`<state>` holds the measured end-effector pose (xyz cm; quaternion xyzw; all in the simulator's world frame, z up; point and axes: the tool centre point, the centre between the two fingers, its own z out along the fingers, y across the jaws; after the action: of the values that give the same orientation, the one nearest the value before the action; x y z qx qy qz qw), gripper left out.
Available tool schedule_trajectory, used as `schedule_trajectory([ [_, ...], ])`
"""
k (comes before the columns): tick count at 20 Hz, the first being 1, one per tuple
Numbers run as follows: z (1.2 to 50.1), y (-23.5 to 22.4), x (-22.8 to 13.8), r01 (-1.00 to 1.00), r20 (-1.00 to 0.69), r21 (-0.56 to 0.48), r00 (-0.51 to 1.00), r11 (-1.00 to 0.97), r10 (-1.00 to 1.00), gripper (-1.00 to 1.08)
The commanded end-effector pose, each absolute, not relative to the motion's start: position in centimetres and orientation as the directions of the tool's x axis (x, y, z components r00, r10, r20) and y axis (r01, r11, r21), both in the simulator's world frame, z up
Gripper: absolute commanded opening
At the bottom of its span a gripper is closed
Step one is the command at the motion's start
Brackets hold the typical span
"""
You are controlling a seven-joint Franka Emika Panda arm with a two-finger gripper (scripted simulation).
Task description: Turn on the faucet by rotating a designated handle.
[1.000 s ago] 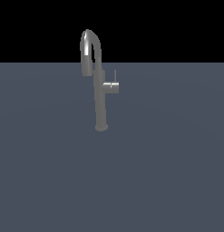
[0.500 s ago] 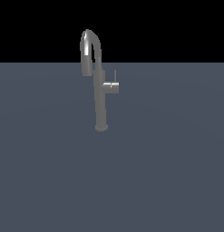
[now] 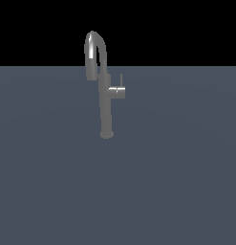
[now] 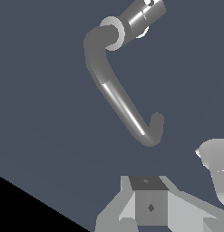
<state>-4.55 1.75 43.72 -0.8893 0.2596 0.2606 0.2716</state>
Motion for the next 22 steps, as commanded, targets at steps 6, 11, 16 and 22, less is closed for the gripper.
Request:
schedule_trajectory([
  [6,40.8,0.8,-0.3,-0.748,-0.744,-0.344,0.586,-0.568,-0.321,-1.00],
  [11,38.5,0.1,2.2,-0.831,-0.825,-0.318,0.479,-0.455,-0.298,-1.00],
  [16,35.7,-0.6,4.5,-0.903,-0.896,-0.271,0.363,-0.334,-0.256,-1.00],
  [22,31.8,-1.3,6.9,-0.967,-0.960,-0.184,0.215,-0.178,-0.177,-1.00],
])
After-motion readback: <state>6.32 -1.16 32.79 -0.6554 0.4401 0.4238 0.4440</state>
